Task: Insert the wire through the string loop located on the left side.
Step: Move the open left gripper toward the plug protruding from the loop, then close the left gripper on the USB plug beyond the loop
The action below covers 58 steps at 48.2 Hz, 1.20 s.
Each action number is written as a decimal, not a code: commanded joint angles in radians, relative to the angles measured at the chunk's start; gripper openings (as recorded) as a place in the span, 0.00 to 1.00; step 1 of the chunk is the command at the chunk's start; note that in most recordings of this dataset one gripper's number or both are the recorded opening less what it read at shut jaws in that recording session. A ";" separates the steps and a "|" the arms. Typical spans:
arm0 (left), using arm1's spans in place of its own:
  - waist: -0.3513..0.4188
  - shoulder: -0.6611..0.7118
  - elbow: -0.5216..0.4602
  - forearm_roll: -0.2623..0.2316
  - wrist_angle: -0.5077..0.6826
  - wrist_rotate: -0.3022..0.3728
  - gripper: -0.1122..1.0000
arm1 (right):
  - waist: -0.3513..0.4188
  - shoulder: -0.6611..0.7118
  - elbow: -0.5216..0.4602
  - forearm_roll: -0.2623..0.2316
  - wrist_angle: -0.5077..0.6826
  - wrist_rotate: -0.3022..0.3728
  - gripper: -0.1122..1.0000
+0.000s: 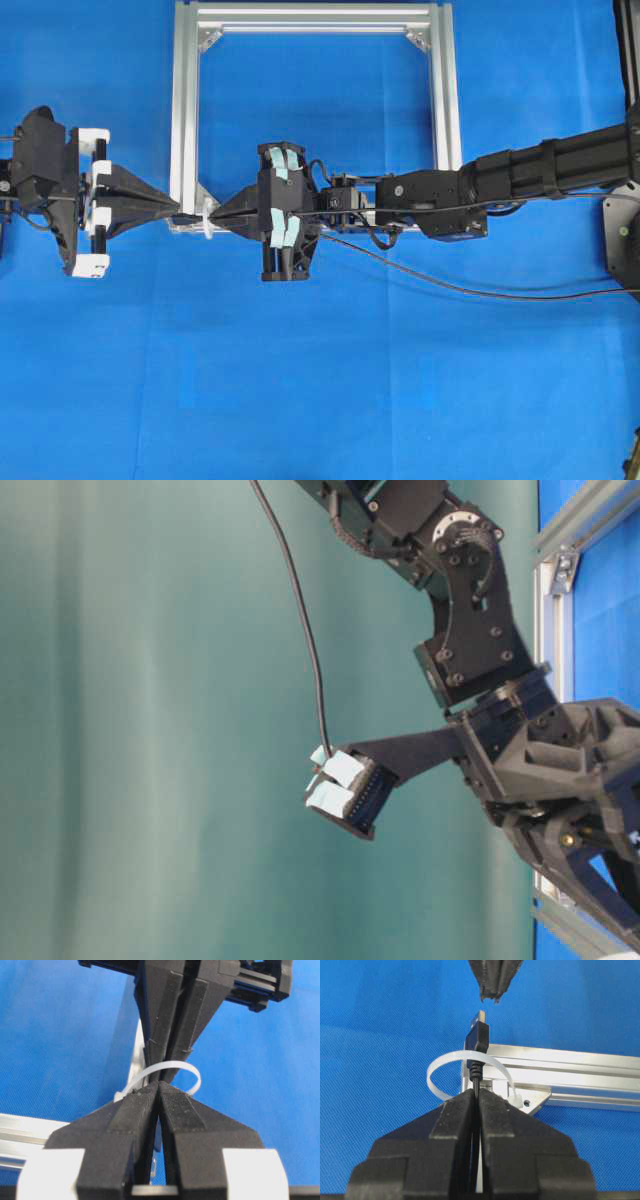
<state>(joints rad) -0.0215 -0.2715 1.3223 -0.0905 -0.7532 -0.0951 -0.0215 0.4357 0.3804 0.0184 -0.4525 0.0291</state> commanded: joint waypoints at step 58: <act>-0.023 0.155 -0.091 0.015 0.078 0.017 0.88 | -0.003 -0.021 -0.021 0.000 -0.012 0.000 0.10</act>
<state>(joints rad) -0.0430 -0.1488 1.2579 -0.0782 -0.6734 -0.0798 -0.0215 0.4357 0.3820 0.0169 -0.4525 0.0291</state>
